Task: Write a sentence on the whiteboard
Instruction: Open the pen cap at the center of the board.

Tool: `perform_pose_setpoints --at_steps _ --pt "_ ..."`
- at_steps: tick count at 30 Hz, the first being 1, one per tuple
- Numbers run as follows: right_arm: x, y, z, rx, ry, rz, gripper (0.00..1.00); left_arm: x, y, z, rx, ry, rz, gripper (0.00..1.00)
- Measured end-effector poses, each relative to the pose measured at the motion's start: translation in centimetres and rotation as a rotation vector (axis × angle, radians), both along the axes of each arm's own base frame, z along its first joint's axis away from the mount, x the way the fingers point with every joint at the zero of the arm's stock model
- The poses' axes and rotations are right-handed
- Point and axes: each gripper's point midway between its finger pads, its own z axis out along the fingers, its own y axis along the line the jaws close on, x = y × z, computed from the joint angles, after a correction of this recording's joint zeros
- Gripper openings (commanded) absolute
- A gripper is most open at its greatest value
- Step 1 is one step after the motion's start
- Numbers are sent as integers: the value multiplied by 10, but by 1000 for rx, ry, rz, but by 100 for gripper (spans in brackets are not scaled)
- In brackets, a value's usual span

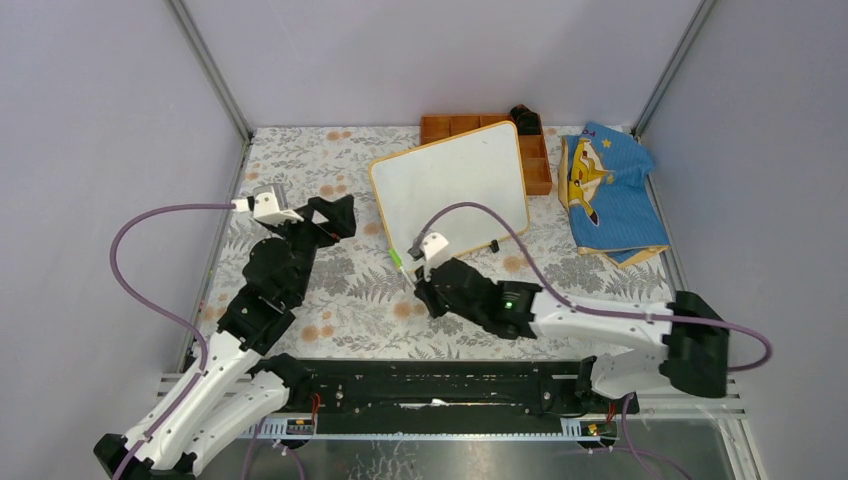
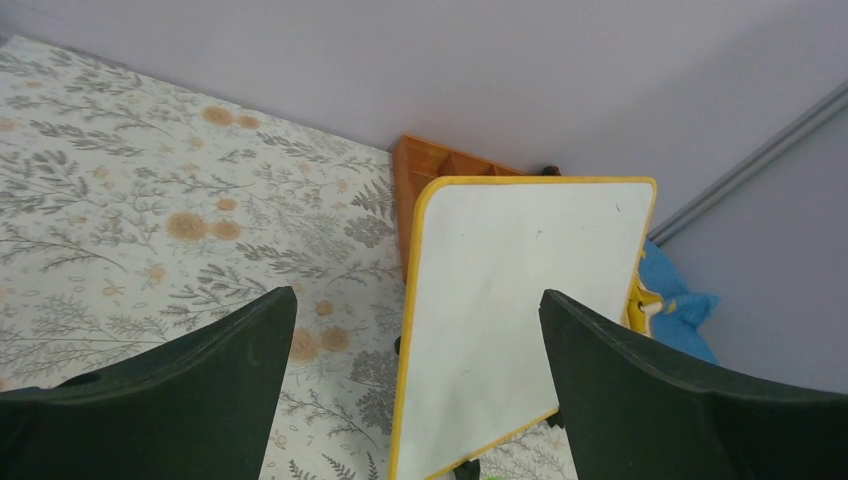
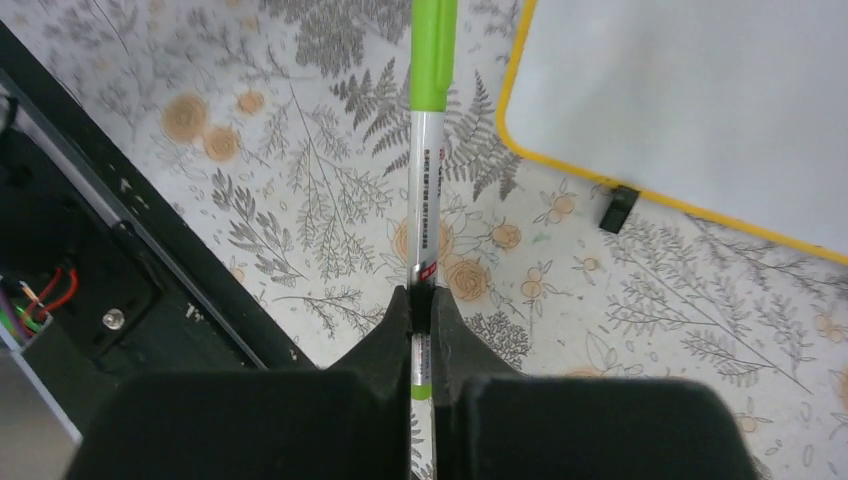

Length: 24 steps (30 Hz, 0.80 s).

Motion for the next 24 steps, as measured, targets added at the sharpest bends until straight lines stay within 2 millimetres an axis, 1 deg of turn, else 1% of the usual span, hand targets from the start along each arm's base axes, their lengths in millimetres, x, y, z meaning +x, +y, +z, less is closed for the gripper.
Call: perform_pose_setpoints --at_steps 2,3,4,7,10,13,18,22,24 --pt "2 -7 18 66 -42 -17 0 -1 -5 -1 -5 -10 -32 99" --pt "2 -14 25 100 -66 -32 0 -2 -8 -2 -7 -16 -51 99" --pt "2 -20 29 123 -81 -42 0 -4 -12 -1 -10 -27 -76 99" --pt "0 -38 33 186 -118 -67 0 -9 -24 3 -18 -55 -150 99" --pt "-1 -49 36 246 -144 -88 0 -15 -40 11 -20 -86 -246 99" --pt "-3 -60 45 343 -174 -110 0 -24 -63 17 -16 -117 -382 99" --pt "-7 -69 68 501 -211 -120 0 -42 -105 16 -24 -129 -630 99" --pt "-10 -72 88 591 -234 -112 0 -50 -134 5 -71 -57 -795 99" --pt "-12 -71 99 630 -243 -96 0 -54 -145 -3 -99 -11 -860 99"
